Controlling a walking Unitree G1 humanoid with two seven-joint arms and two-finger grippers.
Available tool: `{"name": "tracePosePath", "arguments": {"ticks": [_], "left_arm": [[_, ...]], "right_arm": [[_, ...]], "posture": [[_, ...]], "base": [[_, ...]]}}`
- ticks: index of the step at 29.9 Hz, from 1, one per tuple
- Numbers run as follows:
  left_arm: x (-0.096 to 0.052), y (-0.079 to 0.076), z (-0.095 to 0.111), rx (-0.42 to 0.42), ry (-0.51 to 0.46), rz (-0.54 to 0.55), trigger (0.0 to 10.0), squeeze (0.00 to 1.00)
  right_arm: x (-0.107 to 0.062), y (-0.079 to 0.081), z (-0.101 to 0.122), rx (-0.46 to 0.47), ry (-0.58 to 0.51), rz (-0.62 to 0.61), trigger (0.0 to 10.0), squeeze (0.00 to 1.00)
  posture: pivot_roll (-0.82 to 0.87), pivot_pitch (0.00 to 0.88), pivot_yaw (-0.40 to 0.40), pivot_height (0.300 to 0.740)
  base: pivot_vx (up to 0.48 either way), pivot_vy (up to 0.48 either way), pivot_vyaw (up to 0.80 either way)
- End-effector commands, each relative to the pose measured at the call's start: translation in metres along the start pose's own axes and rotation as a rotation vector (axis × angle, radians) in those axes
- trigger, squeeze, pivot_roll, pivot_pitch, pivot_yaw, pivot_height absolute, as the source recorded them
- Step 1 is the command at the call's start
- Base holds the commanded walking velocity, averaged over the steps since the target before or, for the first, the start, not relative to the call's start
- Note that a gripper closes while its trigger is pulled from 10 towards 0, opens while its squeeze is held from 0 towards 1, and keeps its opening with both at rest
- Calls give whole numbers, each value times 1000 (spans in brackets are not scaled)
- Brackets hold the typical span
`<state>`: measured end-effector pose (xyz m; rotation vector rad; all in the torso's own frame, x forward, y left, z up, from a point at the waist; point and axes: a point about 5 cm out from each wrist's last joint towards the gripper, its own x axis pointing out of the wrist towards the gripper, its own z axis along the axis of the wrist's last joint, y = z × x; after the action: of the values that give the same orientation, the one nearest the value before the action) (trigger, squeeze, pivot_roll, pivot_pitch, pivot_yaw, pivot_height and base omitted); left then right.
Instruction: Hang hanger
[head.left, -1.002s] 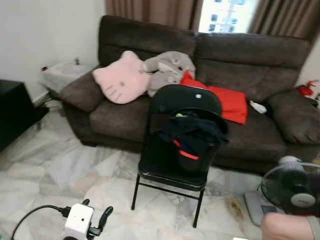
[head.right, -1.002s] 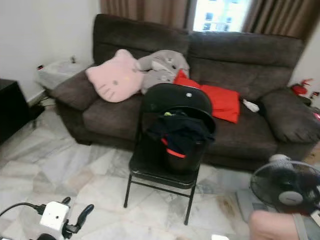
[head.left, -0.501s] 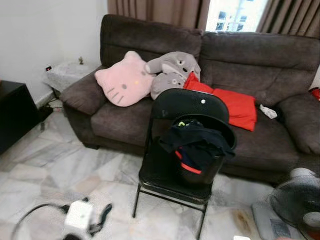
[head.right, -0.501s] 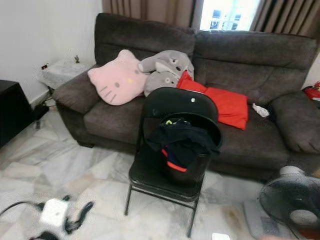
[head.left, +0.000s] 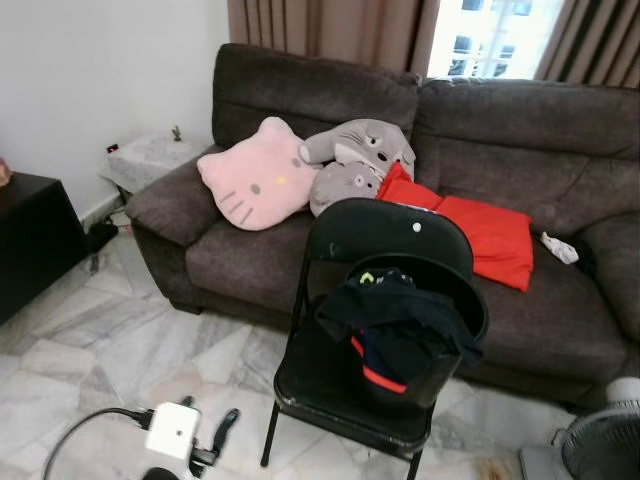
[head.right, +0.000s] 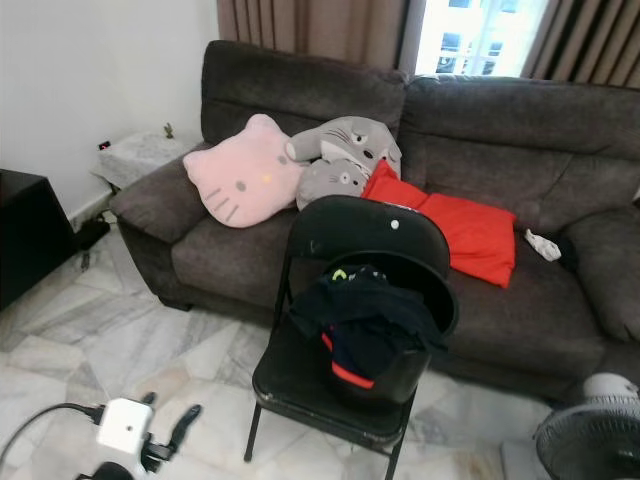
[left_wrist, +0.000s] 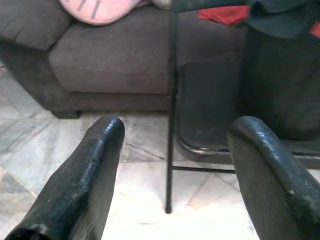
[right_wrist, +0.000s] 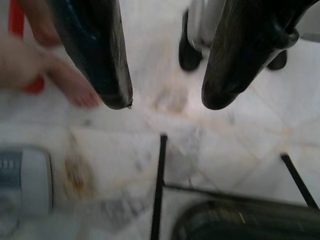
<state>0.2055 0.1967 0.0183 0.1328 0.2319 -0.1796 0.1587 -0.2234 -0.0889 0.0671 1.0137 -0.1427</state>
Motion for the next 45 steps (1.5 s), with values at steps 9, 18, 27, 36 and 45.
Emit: {"name": "tracePosePath", "arguments": {"ticks": [9,18,27,36,45], "left_arm": [[-5,28,-49,-146,219,199,10000,0],[-11,26,-79,-182,367,237,10000,0],[-18,23,-93,-207,451,268,10000,0],[-32,20,-108,-208,527,268,10000,0],[-44,17,-118,-207,587,260,10000,0]], "right_arm": [[1,9,15,6,-115,47,10000,0],[-2,9,23,69,-250,56,10000,0],[-5,11,30,50,-355,83,10000,0],[-51,27,162,-127,-964,160,10000,0],[-92,21,159,-99,-1063,98,10000,0]], "posture": [[77,0,-62,740],[40,0,-63,740],[21,0,-67,740],[4,0,-64,740],[-18,0,-61,740]], "base": [[0,0,0],[0,0,0],[0,0,0],[0,0,0],[0,0,0]]}}
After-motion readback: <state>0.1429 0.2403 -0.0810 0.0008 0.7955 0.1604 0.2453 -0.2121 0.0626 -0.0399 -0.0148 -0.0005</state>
